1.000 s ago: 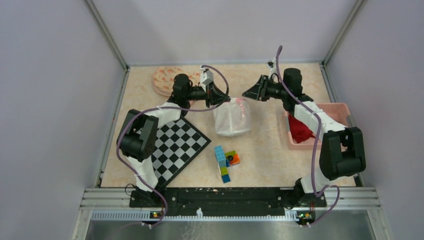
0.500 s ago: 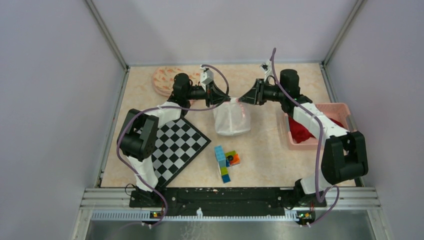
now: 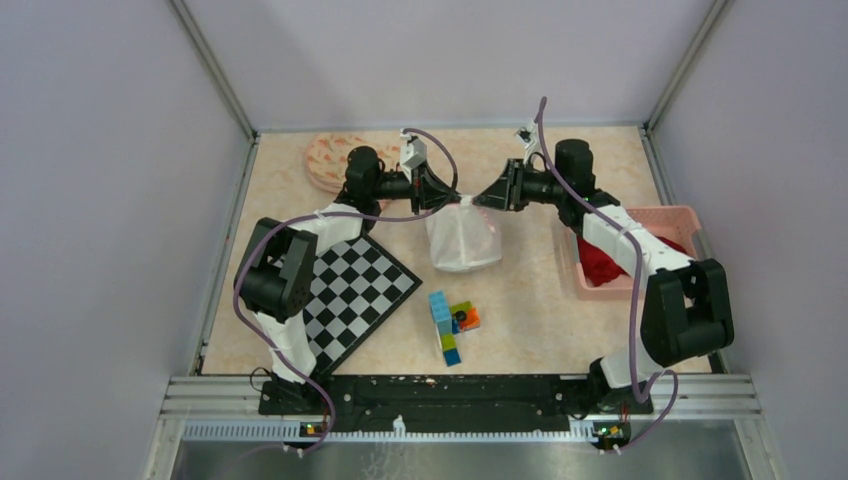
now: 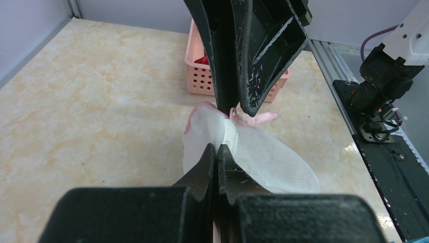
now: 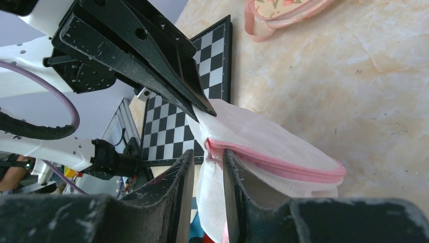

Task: Unzip the laundry bag and remove the bra
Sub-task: Unzip the laundry bag at the center of the board.

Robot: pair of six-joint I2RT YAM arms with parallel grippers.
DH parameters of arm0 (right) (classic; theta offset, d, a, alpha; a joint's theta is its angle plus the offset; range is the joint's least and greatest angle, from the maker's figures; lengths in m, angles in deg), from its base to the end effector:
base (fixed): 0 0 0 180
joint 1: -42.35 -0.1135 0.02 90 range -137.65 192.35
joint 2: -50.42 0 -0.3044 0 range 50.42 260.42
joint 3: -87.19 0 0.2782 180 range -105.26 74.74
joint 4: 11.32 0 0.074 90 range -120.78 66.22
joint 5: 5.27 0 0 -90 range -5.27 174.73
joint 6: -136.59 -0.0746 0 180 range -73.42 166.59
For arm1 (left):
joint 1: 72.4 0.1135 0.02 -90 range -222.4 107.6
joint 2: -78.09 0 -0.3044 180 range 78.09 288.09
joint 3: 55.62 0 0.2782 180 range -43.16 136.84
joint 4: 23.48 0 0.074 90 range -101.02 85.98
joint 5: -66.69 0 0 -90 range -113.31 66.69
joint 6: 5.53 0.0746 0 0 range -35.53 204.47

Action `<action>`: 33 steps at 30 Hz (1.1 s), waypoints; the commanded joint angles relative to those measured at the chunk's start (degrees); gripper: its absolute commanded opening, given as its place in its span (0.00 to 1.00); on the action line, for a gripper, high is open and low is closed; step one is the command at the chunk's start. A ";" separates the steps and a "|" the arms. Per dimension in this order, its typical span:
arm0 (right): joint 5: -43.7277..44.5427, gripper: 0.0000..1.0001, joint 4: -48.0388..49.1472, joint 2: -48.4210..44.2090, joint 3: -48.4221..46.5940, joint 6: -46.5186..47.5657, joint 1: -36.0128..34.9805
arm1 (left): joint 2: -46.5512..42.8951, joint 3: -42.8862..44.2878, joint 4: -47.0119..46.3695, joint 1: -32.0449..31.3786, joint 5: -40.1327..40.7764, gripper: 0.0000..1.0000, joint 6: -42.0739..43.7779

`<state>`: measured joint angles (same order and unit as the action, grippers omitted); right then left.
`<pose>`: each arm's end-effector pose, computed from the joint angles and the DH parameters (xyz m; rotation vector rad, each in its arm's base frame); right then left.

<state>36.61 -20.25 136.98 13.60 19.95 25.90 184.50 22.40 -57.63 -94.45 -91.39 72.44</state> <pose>0.3561 0.1631 0.3087 -0.4146 2.0030 1.2992 0.3930 -0.2339 0.2834 1.1287 1.2636 -1.3165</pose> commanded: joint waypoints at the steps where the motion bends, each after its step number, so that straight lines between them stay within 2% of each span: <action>1: -0.47 0.27 3.22 0.55 -2.00 -0.70 -0.78 | -0.76 1.68 -3.13 -0.58 -1.27 0.00 -0.30; 13: 0.33 0.23 3.66 2.18 -2.84 -1.32 -2.02 | -0.91 1.95 -2.63 -1.25 -1.51 0.00 0.25; 16: 1.15 0.17 3.27 2.20 -2.93 -1.32 -2.01 | -1.23 1.70 -2.59 -1.23 -1.46 0.00 0.34; 21: 1.96 0.00 3.68 2.15 -3.14 -1.98 -1.93 | -1.70 1.13 -1.65 -1.16 -1.71 0.00 1.25; 33: 5.15 0.00 2.95 -0.07 -1.07 -2.11 1.49 | -1.58 1.44 0.12 0.78 -1.43 0.00 3.14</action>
<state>38.53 -19.11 138.49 13.55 17.61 25.73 184.48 22.40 -57.17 -94.18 -91.12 74.18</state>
